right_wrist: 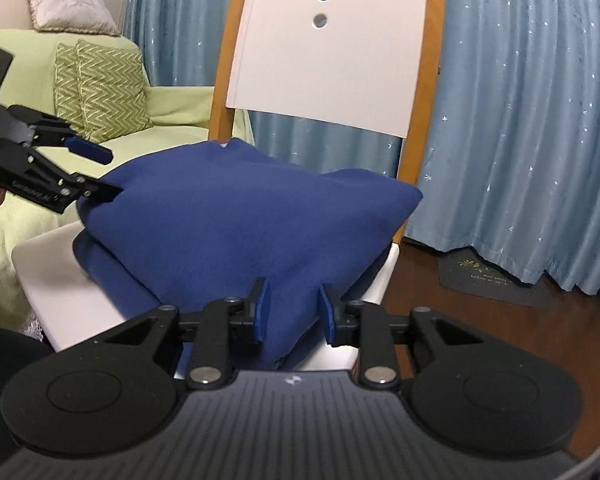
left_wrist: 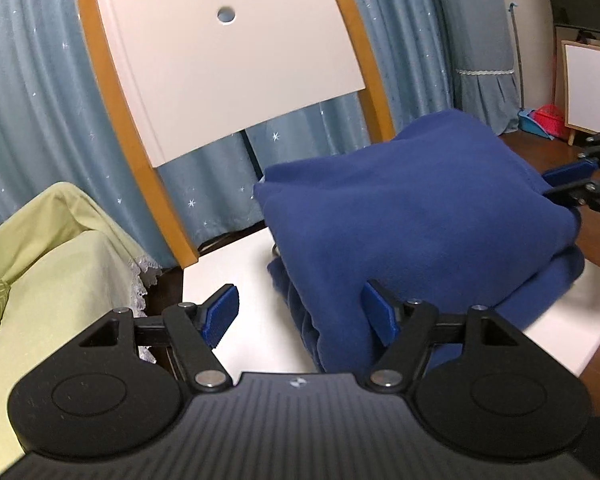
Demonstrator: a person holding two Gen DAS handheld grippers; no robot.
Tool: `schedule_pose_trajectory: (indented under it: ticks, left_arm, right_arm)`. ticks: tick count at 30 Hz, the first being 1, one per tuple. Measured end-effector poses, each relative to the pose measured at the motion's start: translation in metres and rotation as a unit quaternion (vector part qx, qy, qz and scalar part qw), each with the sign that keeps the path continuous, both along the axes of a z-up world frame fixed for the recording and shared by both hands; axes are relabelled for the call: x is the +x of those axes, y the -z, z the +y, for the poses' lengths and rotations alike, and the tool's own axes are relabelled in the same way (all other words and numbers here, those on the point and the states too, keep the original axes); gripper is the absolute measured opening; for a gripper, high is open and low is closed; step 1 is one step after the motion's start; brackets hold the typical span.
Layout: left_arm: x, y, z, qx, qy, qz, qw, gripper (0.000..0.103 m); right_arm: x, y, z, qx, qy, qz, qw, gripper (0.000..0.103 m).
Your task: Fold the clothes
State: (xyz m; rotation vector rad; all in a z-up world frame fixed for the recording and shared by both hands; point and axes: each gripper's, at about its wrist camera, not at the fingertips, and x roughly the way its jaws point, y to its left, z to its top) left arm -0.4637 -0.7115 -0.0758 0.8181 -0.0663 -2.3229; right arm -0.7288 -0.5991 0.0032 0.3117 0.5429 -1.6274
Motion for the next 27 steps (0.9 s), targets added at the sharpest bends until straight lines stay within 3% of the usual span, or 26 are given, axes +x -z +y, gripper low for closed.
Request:
schedule_pose_trajectory:
  ticks: [14, 17, 20, 23, 26, 27]
  left_arm:
    - [-0.007, -0.011, 0.012, 0.050, -0.041, -0.012, 0.9978, 0.070]
    - [-0.003, -0.007, 0.019, 0.043, -0.044, -0.024, 0.9978, 0.070]
    - [0.000, -0.010, 0.013, 0.051, -0.048, -0.016, 0.9974, 0.070]
    - [0.003, -0.019, 0.013, 0.036, -0.051, -0.002, 0.9980, 0.070]
    - [0.012, -0.028, 0.016, 0.020, -0.070, 0.016, 0.9972, 0.070]
    - [0.015, -0.028, 0.017, 0.016, -0.076, 0.017, 0.9968, 0.070]
  right_arm:
    - [-0.003, -0.006, -0.019, 0.018, -0.026, 0.003, 0.999, 0.025]
    - [-0.008, -0.007, -0.029, 0.024, -0.038, 0.003, 0.999, 0.025]
    - [-0.011, -0.008, -0.036, 0.029, -0.050, 0.003, 0.998, 0.025]
    - [-0.014, -0.013, -0.037, 0.028, -0.050, -0.002, 0.998, 0.025]
    - [-0.019, -0.023, -0.024, 0.004, -0.025, -0.022, 0.999, 0.036]
    - [-0.020, -0.026, -0.019, -0.003, -0.017, -0.028, 0.999, 0.044]
